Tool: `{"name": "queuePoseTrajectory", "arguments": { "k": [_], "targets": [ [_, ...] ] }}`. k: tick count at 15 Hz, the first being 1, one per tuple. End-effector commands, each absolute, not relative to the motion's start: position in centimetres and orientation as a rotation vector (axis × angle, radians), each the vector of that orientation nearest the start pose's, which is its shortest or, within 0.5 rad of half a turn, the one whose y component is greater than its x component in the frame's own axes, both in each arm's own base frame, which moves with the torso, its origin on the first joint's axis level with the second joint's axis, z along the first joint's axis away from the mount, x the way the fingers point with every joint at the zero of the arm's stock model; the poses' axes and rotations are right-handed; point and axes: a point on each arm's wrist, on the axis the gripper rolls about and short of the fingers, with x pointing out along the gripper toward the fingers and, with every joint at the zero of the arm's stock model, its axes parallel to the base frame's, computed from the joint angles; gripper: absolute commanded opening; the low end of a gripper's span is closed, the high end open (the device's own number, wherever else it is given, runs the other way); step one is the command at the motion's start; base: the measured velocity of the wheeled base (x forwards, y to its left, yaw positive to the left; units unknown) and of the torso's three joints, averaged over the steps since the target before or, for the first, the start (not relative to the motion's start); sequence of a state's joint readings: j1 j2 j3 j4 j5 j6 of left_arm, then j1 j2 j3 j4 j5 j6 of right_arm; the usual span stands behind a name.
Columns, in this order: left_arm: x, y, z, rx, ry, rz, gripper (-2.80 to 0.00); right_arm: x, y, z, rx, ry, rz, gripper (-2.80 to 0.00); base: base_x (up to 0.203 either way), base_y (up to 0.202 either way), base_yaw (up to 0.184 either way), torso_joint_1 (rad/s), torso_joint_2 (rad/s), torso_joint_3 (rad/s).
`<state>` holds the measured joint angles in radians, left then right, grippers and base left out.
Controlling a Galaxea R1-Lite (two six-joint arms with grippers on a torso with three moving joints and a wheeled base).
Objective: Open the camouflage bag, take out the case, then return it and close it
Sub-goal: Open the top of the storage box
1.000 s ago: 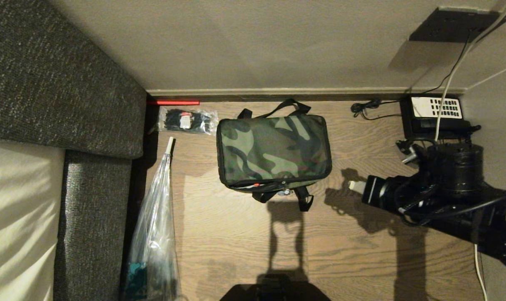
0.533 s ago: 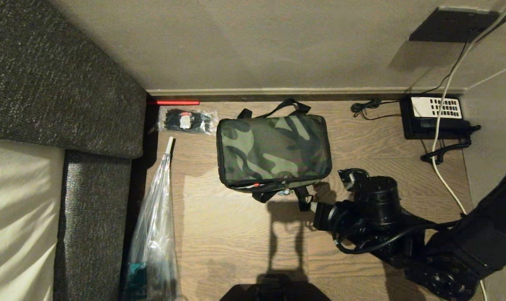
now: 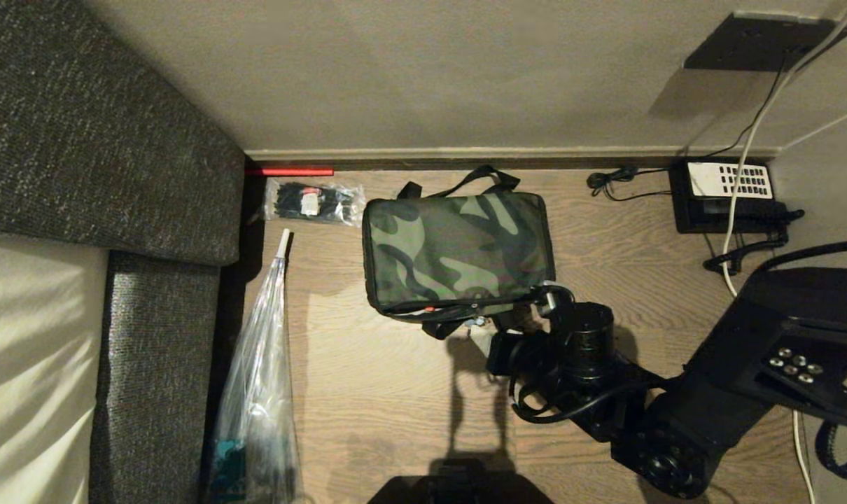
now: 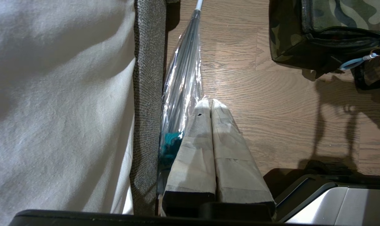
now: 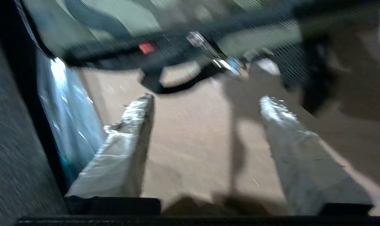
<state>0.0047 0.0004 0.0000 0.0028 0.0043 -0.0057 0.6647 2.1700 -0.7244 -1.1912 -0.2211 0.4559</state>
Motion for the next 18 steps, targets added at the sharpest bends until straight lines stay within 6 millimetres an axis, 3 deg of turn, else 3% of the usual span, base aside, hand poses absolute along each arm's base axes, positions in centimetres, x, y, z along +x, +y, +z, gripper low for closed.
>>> {"name": "queuePoseTrajectory", "arguments": {
  "k": [1,5,11,18],
  "targets": [
    [-2.3,0.0,7.5,-0.006,0.003,0.009,-2.8,30.0,22.9,4.4,0.368,0.284,0.396,0.0,0.0,0.0,0.0,0.0,0.0,0.0],
    [-2.3,0.0,7.4,-0.006,0.004,0.01,-2.8,31.5,23.8,3.2,0.354,0.249,0.444,0.0,0.0,0.0,0.0,0.0,0.0,0.0],
    [-2.3,0.0,7.5,-0.006,0.004,0.01,-2.8,33.3,22.7,2.4,0.158,0.197,0.53,0.0,0.0,0.0,0.0,0.0,0.0,0.0],
    [-2.3,0.0,7.4,-0.006,0.005,0.009,-2.8,34.2,22.4,1.9,0.147,0.191,0.539,0.0,0.0,0.0,0.0,0.0,0.0,0.0]
  ]
}}
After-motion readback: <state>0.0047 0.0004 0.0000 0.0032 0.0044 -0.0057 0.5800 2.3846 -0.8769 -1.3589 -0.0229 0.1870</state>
